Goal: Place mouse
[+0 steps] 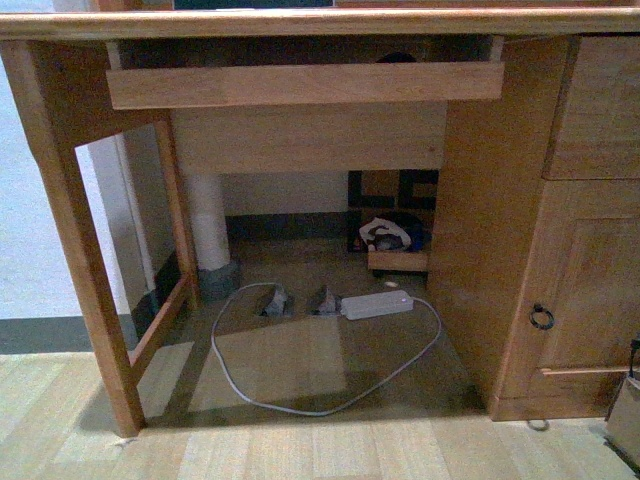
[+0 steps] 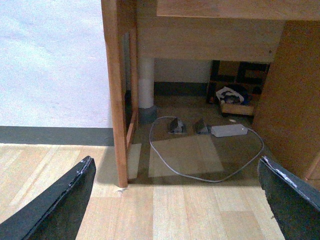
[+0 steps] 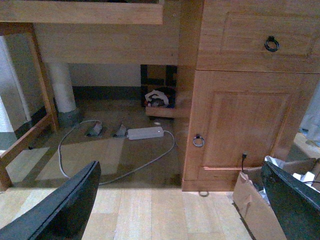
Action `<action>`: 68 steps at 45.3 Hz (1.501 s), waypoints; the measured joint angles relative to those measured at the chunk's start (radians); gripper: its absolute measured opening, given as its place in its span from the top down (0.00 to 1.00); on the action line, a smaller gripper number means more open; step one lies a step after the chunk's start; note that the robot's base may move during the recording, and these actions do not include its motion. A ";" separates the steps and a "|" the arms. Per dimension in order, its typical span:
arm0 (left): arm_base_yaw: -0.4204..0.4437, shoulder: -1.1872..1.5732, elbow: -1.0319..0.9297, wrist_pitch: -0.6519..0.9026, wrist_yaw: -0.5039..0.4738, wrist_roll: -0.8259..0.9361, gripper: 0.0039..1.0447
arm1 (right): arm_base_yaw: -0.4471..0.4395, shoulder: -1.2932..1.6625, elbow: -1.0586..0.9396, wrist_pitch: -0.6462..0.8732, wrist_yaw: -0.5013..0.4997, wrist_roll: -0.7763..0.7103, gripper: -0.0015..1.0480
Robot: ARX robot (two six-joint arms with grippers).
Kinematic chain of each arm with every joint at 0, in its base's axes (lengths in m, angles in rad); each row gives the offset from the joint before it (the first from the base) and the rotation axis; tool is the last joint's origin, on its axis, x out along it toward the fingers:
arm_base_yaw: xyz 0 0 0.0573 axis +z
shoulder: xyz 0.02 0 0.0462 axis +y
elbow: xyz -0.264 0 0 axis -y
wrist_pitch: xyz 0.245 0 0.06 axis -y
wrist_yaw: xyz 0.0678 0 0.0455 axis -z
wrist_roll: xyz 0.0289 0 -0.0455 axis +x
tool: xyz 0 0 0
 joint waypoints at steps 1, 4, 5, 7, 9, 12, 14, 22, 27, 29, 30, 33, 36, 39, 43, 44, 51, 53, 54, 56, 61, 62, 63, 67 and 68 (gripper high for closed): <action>0.000 0.000 0.000 0.000 0.000 0.000 0.06 | 0.000 0.000 0.000 0.000 0.000 0.000 0.06; 0.000 0.000 0.000 0.000 0.000 0.000 0.06 | 0.000 0.000 0.000 0.000 0.000 0.000 0.06; 0.000 0.000 0.000 0.000 0.000 0.000 0.06 | 0.000 0.000 0.000 0.000 0.000 0.000 0.06; 0.000 0.000 0.000 0.000 0.000 0.000 0.06 | 0.000 0.000 0.000 0.000 0.000 0.000 0.06; 0.000 0.000 0.000 0.000 0.000 0.000 0.06 | 0.000 0.000 0.000 0.000 0.000 0.000 0.06; 0.000 0.000 0.000 0.000 0.000 0.000 0.06 | 0.000 0.000 0.000 0.000 0.000 0.000 0.06; 0.000 0.000 0.000 0.000 0.000 0.000 0.06 | 0.000 0.000 0.000 0.000 0.000 0.000 0.06; 0.000 0.000 0.000 0.000 0.000 0.000 0.06 | 0.000 0.000 0.000 0.000 0.000 0.000 0.06; 0.000 0.000 0.000 0.000 0.000 0.000 0.06 | 0.000 0.000 0.000 0.000 0.000 0.000 0.06; 0.000 0.000 0.000 0.000 0.000 0.000 0.06 | 0.000 0.000 0.000 0.000 0.000 0.000 0.06; 0.000 0.000 0.000 0.000 0.000 0.000 0.06 | 0.000 0.000 0.000 0.000 0.000 0.000 0.06; 0.000 0.000 0.000 -0.001 0.000 0.000 0.06 | 0.000 0.000 0.000 0.000 0.000 0.000 0.06; 0.000 0.000 0.000 0.000 0.000 0.000 0.06 | 0.000 0.000 0.000 0.000 0.000 0.000 0.06; 0.000 0.000 0.000 0.000 0.000 0.000 0.06 | 0.000 0.000 0.000 0.000 0.000 0.000 0.06; 0.000 0.000 0.000 0.002 0.000 0.000 0.06 | 0.000 0.000 0.000 0.000 0.000 0.000 0.06; 0.000 0.000 0.000 -0.001 0.000 0.000 0.06 | 0.000 0.000 0.000 0.000 0.000 0.000 0.06; 0.000 0.000 0.000 -0.002 0.000 0.000 0.06 | 0.000 0.000 0.000 0.001 0.000 0.000 0.06; 0.000 0.000 0.000 0.000 0.000 0.000 0.06 | 0.000 0.000 0.000 0.000 0.000 0.000 0.06; 0.000 0.000 0.000 0.003 0.000 0.000 0.06 | 0.000 0.000 0.000 0.000 0.000 0.000 0.06; 0.000 0.000 0.000 0.000 0.000 0.000 0.06 | 0.000 0.000 0.000 -0.002 -0.001 0.000 0.06; 0.000 0.000 0.000 0.002 0.000 0.000 0.06 | 0.000 0.000 0.000 -0.002 -0.001 0.000 0.06; 0.000 0.000 0.000 0.001 0.000 0.000 0.06 | 0.000 0.000 0.000 -0.001 0.001 0.000 0.06; 0.000 0.000 0.000 0.000 0.000 0.000 0.06 | 0.000 0.000 0.000 0.000 0.000 0.000 0.06; 0.000 0.000 0.000 0.000 0.000 0.000 0.06 | 0.000 0.000 0.000 0.000 0.000 0.000 0.06; 0.000 0.000 0.000 0.000 0.000 0.000 0.06 | 0.000 0.000 0.000 0.000 0.000 0.000 0.06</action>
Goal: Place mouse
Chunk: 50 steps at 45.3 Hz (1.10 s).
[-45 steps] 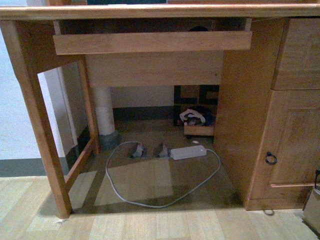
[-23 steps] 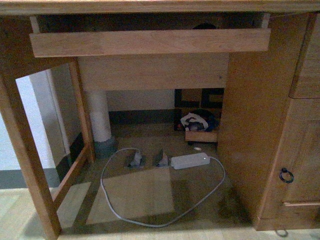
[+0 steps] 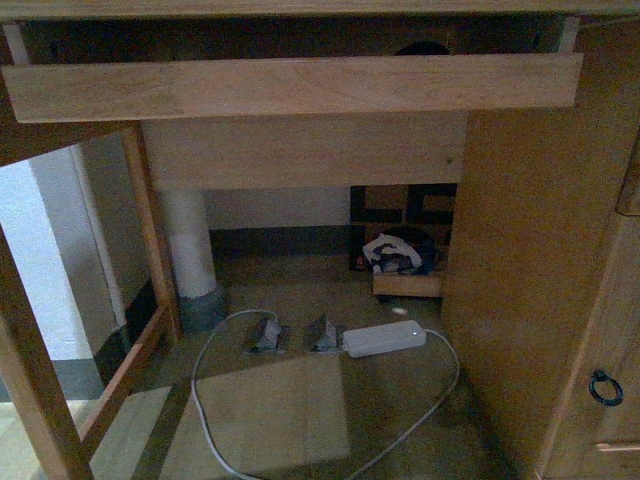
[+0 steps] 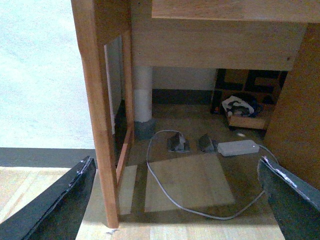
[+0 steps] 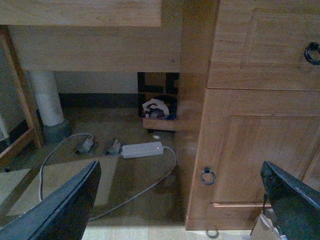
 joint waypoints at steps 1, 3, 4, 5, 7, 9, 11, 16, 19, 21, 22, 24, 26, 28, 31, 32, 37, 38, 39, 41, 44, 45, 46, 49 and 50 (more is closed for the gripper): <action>0.000 0.000 0.000 0.000 0.000 0.000 0.06 | 0.000 0.000 0.000 0.000 0.000 0.000 0.06; 0.000 0.000 0.000 0.000 0.000 0.000 0.06 | 0.000 0.000 0.000 0.000 0.000 0.000 0.06; 0.000 0.000 0.000 0.000 0.000 0.000 0.06 | 0.000 0.000 0.000 0.000 0.000 0.000 0.06; 0.000 0.000 0.000 0.000 0.000 0.000 0.06 | 0.000 0.000 0.000 0.000 0.000 0.000 0.06; 0.000 0.000 0.000 0.000 0.000 0.000 0.06 | 0.000 0.000 0.000 0.000 0.000 0.000 0.06; 0.000 0.000 0.000 -0.002 0.000 0.000 0.06 | 0.000 0.000 0.000 -0.001 0.000 0.000 0.06; 0.000 0.000 0.000 -0.004 0.000 0.000 0.06 | 0.000 0.000 0.000 -0.001 0.000 0.000 0.06; 0.000 0.000 0.000 -0.003 0.000 0.000 0.06 | 0.000 0.000 0.000 -0.001 0.000 0.000 0.06; 0.000 0.000 0.000 -0.002 0.002 0.000 0.06 | 0.000 0.000 0.000 0.000 0.000 0.000 0.06; 0.000 0.000 0.000 -0.001 0.003 0.000 0.06 | 0.000 0.000 0.000 -0.001 0.000 0.000 0.06; 0.000 0.000 0.000 0.001 -0.002 0.000 0.06 | 0.000 0.000 0.000 -0.001 0.000 -0.001 0.06; 0.000 0.000 0.000 -0.002 -0.003 0.000 0.06 | 0.000 0.000 0.000 0.002 -0.001 0.000 0.06; 0.000 0.000 0.000 -0.001 -0.003 -0.002 0.06 | 0.000 0.000 0.000 0.001 -0.001 -0.001 0.06; 0.000 0.000 0.000 -0.001 0.001 -0.002 0.06 | 0.000 0.000 0.000 0.001 0.000 0.000 0.06; 0.000 0.000 0.000 0.000 0.000 -0.001 0.06 | 0.000 0.000 0.000 -0.001 -0.001 -0.002 0.06; 0.000 0.000 0.000 0.000 0.003 0.000 0.06 | 0.000 0.000 0.000 0.000 0.000 0.001 0.06; 0.000 0.000 0.000 0.000 0.002 0.001 0.06 | 0.000 0.000 0.000 0.000 0.000 0.000 0.06; 0.000 0.000 0.000 0.000 -0.001 0.000 0.06 | 0.000 0.000 0.000 0.000 -0.001 -0.002 0.06; 0.000 0.000 0.000 -0.001 0.000 0.000 0.06 | 0.000 0.000 0.000 0.000 -0.001 0.000 0.06; 0.000 0.000 0.000 0.001 0.000 0.001 0.06 | 0.000 0.000 0.000 0.000 0.000 0.000 0.06; 0.000 0.000 0.000 0.000 0.001 0.000 0.06 | 0.000 0.000 0.000 -0.002 -0.002 0.000 0.06; 0.000 0.000 0.000 0.000 -0.001 0.000 0.06 | 0.000 0.000 0.000 0.000 -0.001 0.000 0.06; 0.000 0.000 0.000 0.000 -0.001 -0.001 0.06 | 0.000 0.000 0.000 0.001 -0.001 0.000 0.06; 0.000 0.000 0.000 0.000 -0.001 0.000 0.06 | 0.000 0.000 0.000 0.000 -0.001 -0.001 0.06; 0.000 0.000 0.000 0.000 0.001 0.001 0.06 | 0.000 0.000 0.000 -0.001 0.000 0.000 0.06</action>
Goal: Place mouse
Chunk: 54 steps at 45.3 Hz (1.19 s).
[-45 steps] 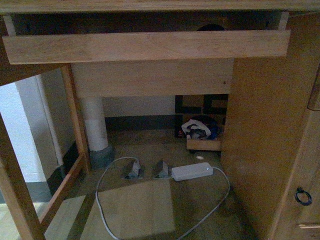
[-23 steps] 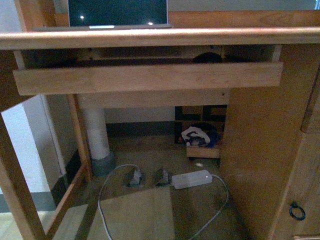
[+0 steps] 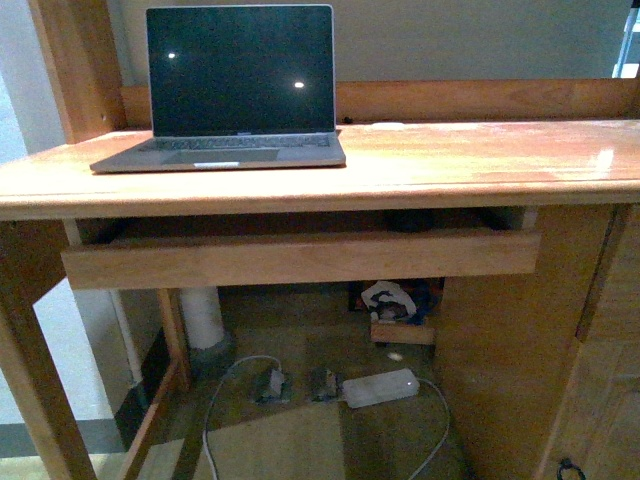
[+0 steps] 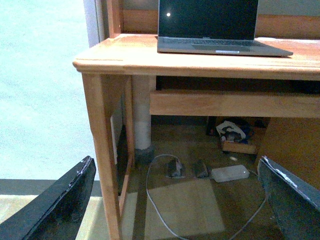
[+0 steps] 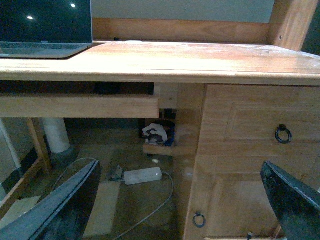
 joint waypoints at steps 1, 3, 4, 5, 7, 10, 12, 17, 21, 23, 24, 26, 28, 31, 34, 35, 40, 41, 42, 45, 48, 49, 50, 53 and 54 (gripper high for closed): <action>0.000 0.000 0.000 0.001 -0.002 -0.002 0.06 | 0.000 0.000 0.000 0.003 0.001 0.000 0.06; 0.000 0.000 0.000 0.001 0.001 -0.002 0.06 | 0.000 0.000 0.000 0.002 0.000 0.000 0.06; 0.000 0.000 0.000 0.003 -0.001 0.000 0.06 | 0.000 0.000 0.000 0.002 -0.002 0.001 0.06; 0.000 0.000 0.000 0.002 0.001 -0.003 0.06 | 0.000 0.000 0.000 0.003 -0.001 0.000 0.06; 0.000 0.000 0.000 0.002 0.001 -0.002 0.06 | 0.000 0.000 0.000 0.002 -0.002 0.000 0.06; 0.000 0.000 0.000 0.003 0.000 -0.001 0.06 | 0.000 0.000 0.000 0.002 -0.003 0.000 0.06; 0.000 0.000 0.000 0.000 -0.001 -0.001 0.06 | 0.000 0.000 0.000 0.001 -0.002 0.000 0.06; 0.000 0.000 0.000 0.000 -0.001 -0.001 0.06 | 0.000 0.000 0.000 0.001 0.000 0.000 0.06; -0.002 0.001 0.000 0.005 -0.001 -0.001 0.06 | 0.000 0.000 0.000 0.001 0.000 0.000 0.06; -0.019 0.019 0.000 0.048 -0.002 0.000 0.06 | 0.000 0.000 0.000 0.002 0.000 0.000 0.06; -0.026 0.029 0.000 0.064 -0.003 0.000 0.06 | 0.000 0.000 0.000 0.002 0.000 0.000 0.06; -0.069 0.112 0.000 0.170 -0.032 0.004 0.06 | 0.000 0.000 0.000 0.001 0.000 0.000 0.06; -0.102 0.213 0.000 0.259 -0.064 0.009 0.06 | 0.000 0.000 0.000 0.002 0.000 0.000 0.06; -0.132 0.365 0.001 0.378 -0.099 0.009 0.06 | 0.000 0.000 0.000 0.001 0.000 0.000 0.06; -0.153 0.556 0.015 0.522 -0.125 0.008 0.06 | 0.000 0.000 0.000 0.001 0.000 0.000 0.06; -0.153 0.586 0.020 0.546 -0.127 0.007 0.06 | 0.000 0.000 0.000 0.001 0.000 0.000 0.06; -0.164 0.875 0.100 0.745 -0.150 -0.006 0.06 | 0.000 0.000 0.000 0.001 0.000 0.000 0.06; -0.165 0.928 0.121 0.779 -0.150 -0.011 0.06 | 0.000 0.000 0.000 0.001 0.000 0.000 0.06; -0.165 0.981 0.143 0.812 -0.147 -0.016 0.06 | 0.000 0.000 0.000 0.001 0.000 0.000 0.06; -0.171 1.164 0.220 0.914 -0.163 -0.040 0.06 | 0.000 0.000 0.000 0.001 0.000 0.000 0.06; -0.178 1.263 0.262 0.957 -0.164 -0.057 0.06 | 0.000 0.000 0.000 0.001 0.000 0.000 0.06; -0.179 1.331 0.300 0.962 -0.162 -0.071 0.06 | 0.000 0.000 0.000 0.001 0.000 0.000 0.06; -0.180 1.353 0.312 0.963 -0.164 -0.079 0.06 | 0.000 0.000 0.000 0.001 0.000 0.000 0.06; -0.182 1.500 0.404 0.924 -0.156 -0.137 0.06 | 0.000 0.000 0.000 0.001 0.000 0.000 0.06; -0.180 1.539 0.431 0.912 -0.154 -0.166 0.06 | 0.000 0.000 0.000 0.001 0.000 0.000 0.06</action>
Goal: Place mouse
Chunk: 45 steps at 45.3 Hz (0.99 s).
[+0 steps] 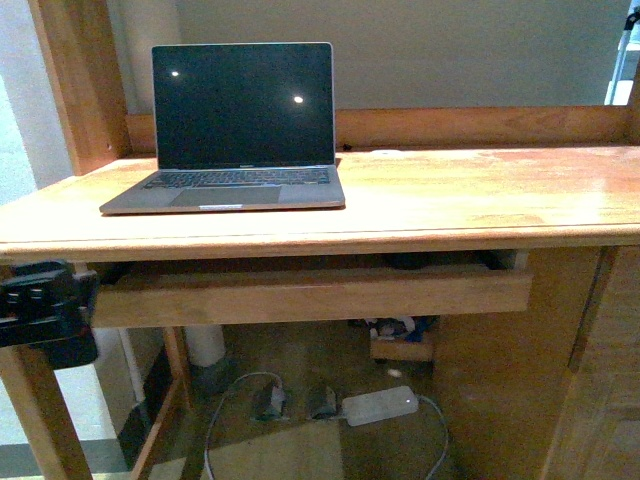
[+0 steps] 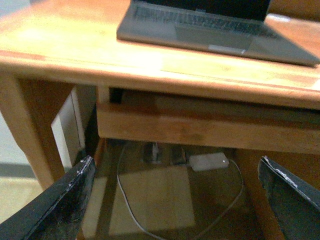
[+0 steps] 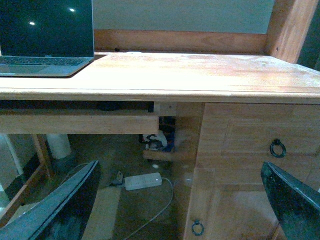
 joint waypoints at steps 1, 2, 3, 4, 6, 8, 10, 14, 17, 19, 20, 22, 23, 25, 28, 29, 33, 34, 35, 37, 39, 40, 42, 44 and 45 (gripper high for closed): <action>0.004 0.038 0.026 -0.012 0.008 -0.018 0.06 | 0.000 0.000 0.000 0.000 0.000 0.000 0.06; 0.007 0.072 0.052 -0.028 0.023 -0.046 0.06 | 0.000 0.000 0.000 0.000 0.000 0.000 0.06; 0.009 0.089 0.065 -0.037 0.031 -0.068 0.06 | 0.000 0.000 0.000 0.000 0.000 0.000 0.06; 0.015 0.119 0.091 -0.057 0.045 -0.100 0.06 | 0.000 0.000 0.000 0.000 0.000 0.000 0.06; 0.019 0.175 0.135 -0.084 0.068 -0.181 0.06 | 0.000 0.000 0.000 0.000 0.000 0.000 0.06; 0.021 0.186 0.140 -0.084 0.068 -0.208 0.06 | 0.000 0.000 0.000 0.000 0.000 0.000 0.06; 0.025 0.191 0.139 -0.089 0.072 -0.254 0.06 | 0.000 0.000 0.000 0.000 0.000 0.000 0.06; 0.024 0.187 0.136 -0.084 0.073 -0.294 0.06 | 0.000 0.000 0.000 0.000 0.000 0.000 0.06; 0.024 0.179 0.136 -0.080 0.074 -0.317 0.06 | 0.000 0.000 0.000 0.000 0.000 0.000 0.06; 0.024 0.179 0.136 -0.081 0.074 -0.329 0.06 | 0.000 0.000 0.000 0.000 0.000 0.000 0.06; 0.024 0.179 0.136 -0.082 0.074 -0.334 0.06 | 0.000 0.000 0.000 0.000 0.000 0.000 0.06; 0.026 0.179 0.136 -0.082 0.080 -0.344 0.06 | 0.000 0.000 0.000 0.000 0.000 0.000 0.06; 0.032 0.176 0.132 -0.074 0.093 -0.352 0.06 | 0.000 0.000 0.000 0.000 0.000 0.000 0.06; 0.053 0.176 0.111 -0.038 0.125 -0.389 0.06 | 0.000 0.000 0.000 0.000 0.000 0.000 0.06; 0.087 0.192 0.105 -0.027 0.127 -0.459 0.06 | 0.000 0.000 0.000 0.000 0.000 0.000 0.06; 0.094 0.202 0.108 -0.020 0.127 -0.476 0.06 | 0.000 0.000 0.000 0.000 0.000 0.000 0.06; 0.122 0.284 0.148 -0.011 0.114 -0.595 0.06 | 0.000 0.000 0.000 0.000 0.000 0.000 0.06; 0.122 0.307 0.157 -0.002 0.114 -0.620 0.06 | 0.000 0.000 0.000 0.000 0.000 0.000 0.06; 0.121 0.328 0.166 0.008 0.115 -0.644 0.06 | 0.000 0.000 0.000 0.000 0.000 0.000 0.06; 0.115 0.364 0.190 -0.001 0.119 -0.687 0.06 | 0.000 0.000 0.000 0.000 0.000 0.000 0.06; 0.106 0.393 0.212 -0.002 0.124 -0.723 0.06 | 0.000 0.000 0.000 0.000 0.000 0.000 0.06; 0.103 0.405 0.221 0.002 0.129 -0.732 0.06 | 0.000 0.000 0.000 0.000 0.000 0.000 0.06; 0.091 0.455 0.267 0.012 0.148 -0.800 0.06 | 0.000 0.000 0.000 0.000 0.000 0.000 0.06; 0.082 0.499 0.308 0.033 0.156 -0.851 0.06 | 0.000 0.000 0.000 0.000 0.000 0.000 0.06; 0.082 0.517 0.324 0.042 0.158 -0.875 0.06 | 0.000 0.000 0.000 0.000 0.000 0.000 0.06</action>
